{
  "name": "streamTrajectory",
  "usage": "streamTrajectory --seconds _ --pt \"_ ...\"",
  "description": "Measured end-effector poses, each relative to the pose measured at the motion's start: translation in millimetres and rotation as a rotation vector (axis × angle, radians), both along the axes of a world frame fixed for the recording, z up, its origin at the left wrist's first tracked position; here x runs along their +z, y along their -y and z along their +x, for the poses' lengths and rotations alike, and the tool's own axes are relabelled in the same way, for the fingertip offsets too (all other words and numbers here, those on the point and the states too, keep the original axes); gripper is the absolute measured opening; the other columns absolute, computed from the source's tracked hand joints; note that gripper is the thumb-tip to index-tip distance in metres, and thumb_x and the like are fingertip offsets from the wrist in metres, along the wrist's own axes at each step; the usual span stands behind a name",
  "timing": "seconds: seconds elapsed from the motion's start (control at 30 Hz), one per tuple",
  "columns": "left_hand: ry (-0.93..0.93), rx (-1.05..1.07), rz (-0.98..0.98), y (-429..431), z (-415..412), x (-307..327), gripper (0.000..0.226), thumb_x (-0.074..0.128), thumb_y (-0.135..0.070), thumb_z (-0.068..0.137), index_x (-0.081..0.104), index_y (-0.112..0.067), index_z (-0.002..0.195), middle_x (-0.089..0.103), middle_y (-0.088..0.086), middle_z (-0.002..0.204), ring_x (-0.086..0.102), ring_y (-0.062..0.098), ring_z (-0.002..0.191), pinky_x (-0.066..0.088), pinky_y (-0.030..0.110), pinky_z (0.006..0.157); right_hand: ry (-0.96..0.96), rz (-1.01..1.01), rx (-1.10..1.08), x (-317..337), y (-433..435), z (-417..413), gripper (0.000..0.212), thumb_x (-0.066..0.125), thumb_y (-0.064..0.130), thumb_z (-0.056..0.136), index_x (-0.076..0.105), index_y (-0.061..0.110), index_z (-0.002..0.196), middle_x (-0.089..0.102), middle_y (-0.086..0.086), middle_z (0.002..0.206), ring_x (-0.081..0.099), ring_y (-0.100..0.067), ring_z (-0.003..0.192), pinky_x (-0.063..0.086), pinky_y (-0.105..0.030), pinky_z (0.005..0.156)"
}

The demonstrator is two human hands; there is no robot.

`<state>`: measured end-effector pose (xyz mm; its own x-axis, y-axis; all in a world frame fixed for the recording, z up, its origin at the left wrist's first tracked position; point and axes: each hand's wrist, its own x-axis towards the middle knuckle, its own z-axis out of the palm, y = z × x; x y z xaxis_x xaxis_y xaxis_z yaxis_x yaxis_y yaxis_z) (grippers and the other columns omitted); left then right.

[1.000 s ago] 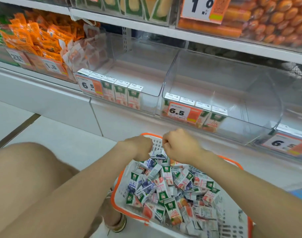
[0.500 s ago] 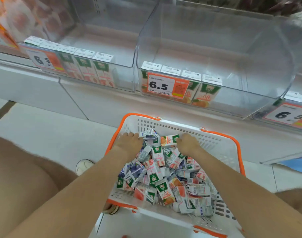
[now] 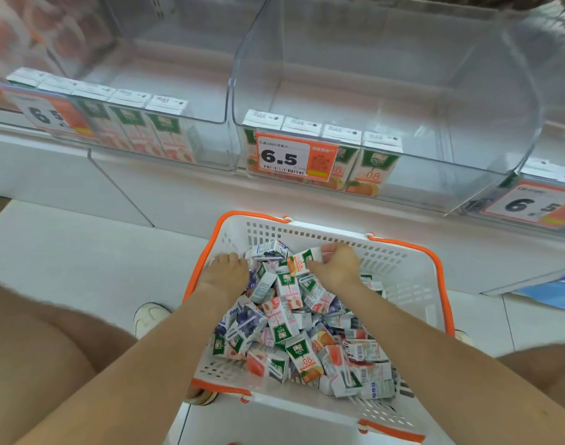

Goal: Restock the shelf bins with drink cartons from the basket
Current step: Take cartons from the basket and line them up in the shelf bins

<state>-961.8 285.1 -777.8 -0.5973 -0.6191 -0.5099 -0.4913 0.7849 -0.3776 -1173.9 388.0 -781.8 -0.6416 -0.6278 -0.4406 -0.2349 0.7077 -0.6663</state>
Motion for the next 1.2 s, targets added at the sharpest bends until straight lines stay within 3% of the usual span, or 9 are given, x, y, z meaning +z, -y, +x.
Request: streamTrajectory --seconds 0.27,0.37,0.43,0.5,0.57,0.67,0.97,1.07,1.2 --pt "-0.147 0.084 0.117 -6.2 -3.8 20.3 0.048 0.064 -0.002 0.092 0.046 -0.007 0.136 0.055 0.013 0.130 0.057 0.033 0.120 0.050 0.041 0.096 -0.122 -0.138 0.302 54.9 -11.1 3.9 0.038 0.076 0.015 0.087 0.070 0.009 0.125 0.067 0.002 0.107 0.067 -0.016 0.099 0.050 -0.016 0.076" --pt "-0.374 0.246 0.346 -0.7 -10.0 42.3 0.042 0.058 -0.003 0.095 0.051 -0.010 0.136 0.052 0.011 0.130 0.057 0.033 0.121 0.050 0.039 0.096 -0.191 -0.149 0.420 95.8 -16.2 -1.5 0.036 0.071 0.024 0.095 0.068 0.009 0.128 0.070 -0.002 0.102 0.066 -0.018 0.093 0.050 -0.022 0.083" --pt "-0.546 0.297 0.484 1.1 -17.2 67.7 0.041 0.064 -0.010 0.095 0.058 -0.013 0.135 0.055 0.006 0.134 0.056 0.028 0.125 0.048 0.035 0.100 -0.218 -0.155 0.467 123.3 -23.7 -5.4 0.024 0.062 0.028 0.102 0.069 0.012 0.118 0.068 -0.005 0.079 0.063 -0.018 0.072 0.049 -0.025 0.070" --pt "-0.699 0.294 0.576 -4.1 -24.6 100.3 0.039 0.074 -0.019 0.091 0.064 -0.020 0.129 0.059 -0.005 0.126 0.059 0.018 0.112 0.047 0.029 0.093 -0.246 -0.197 0.490 151.5 -31.9 -6.2 0.021 0.054 0.027 0.106 0.069 0.013 0.102 0.064 -0.012 0.069 0.059 -0.024 0.064 0.043 -0.032 0.062" --pt "-0.854 0.283 0.627 -14.7 -31.5 133.9 0.037 0.080 -0.025 0.085 0.067 -0.026 0.120 0.064 -0.009 0.115 0.062 0.009 0.096 0.049 0.028 0.082 -0.310 -0.285 0.500 181.7 -38.3 -3.9 0.024 0.048 0.022 0.107 0.069 0.012 0.103 0.067 -0.011 0.078 0.060 -0.025 0.071 0.040 -0.034 0.064" --pt "-1.074 0.280 0.681 -31.2 -39.1 180.7 0.034 0.087 -0.020 0.076 0.068 -0.029 0.103 0.073 -0.008 0.099 0.069 0.010 0.088 0.058 0.037 0.078 -0.477 -0.449 0.479 227.1 -45.4 0.6 0.031 0.043 0.016 0.107 0.071 0.012 0.118 0.068 -0.001 0.088 0.058 -0.014 0.079 0.036 -0.023 0.071" --pt "-1.375 0.104 0.485 -43.0 -61.0 272.6 0.025 0.079 -0.021 0.091 0.068 -0.028 0.112 0.072 -0.012 0.097 0.065 0.006 0.085 0.051 0.025 0.076 -0.623 -0.654 0.351 308.8 -59.7 -45.4 0.029 0.048 0.017 0.108 0.070 0.011 0.126 0.073 -0.009 0.110 0.064 -0.023 0.098 0.044 -0.031 0.082" --pt "-1.411 0.062 0.419 -37.5 -72.0 280.8 0.028 0.081 -0.025 0.090 0.069 -0.028 0.115 0.072 -0.014 0.096 0.065 0.004 0.086 0.048 0.020 0.072 -0.753 -0.566 0.424 317.9 -51.9 -77.2 0.039 0.051 0.015 0.107 0.057 0.008 0.144 0.063 -0.016 0.130 0.057 -0.033 0.121 0.041 -0.036 0.102" --pt "-1.524 0.144 0.414 -32.4 -86.4 273.3 0.023 0.080 -0.026 0.092 0.073 -0.029 0.113 0.072 -0.017 0.097 0.066 0.003 0.087 0.050 0.019 0.072 -0.865 -0.417 0.465 308.3 -39.7 -101.4 0.049 0.054 0.003 0.101 0.047 0.005 0.149 0.054 -0.019 0.133 0.053 -0.042 0.120 0.042 -0.043 0.102"
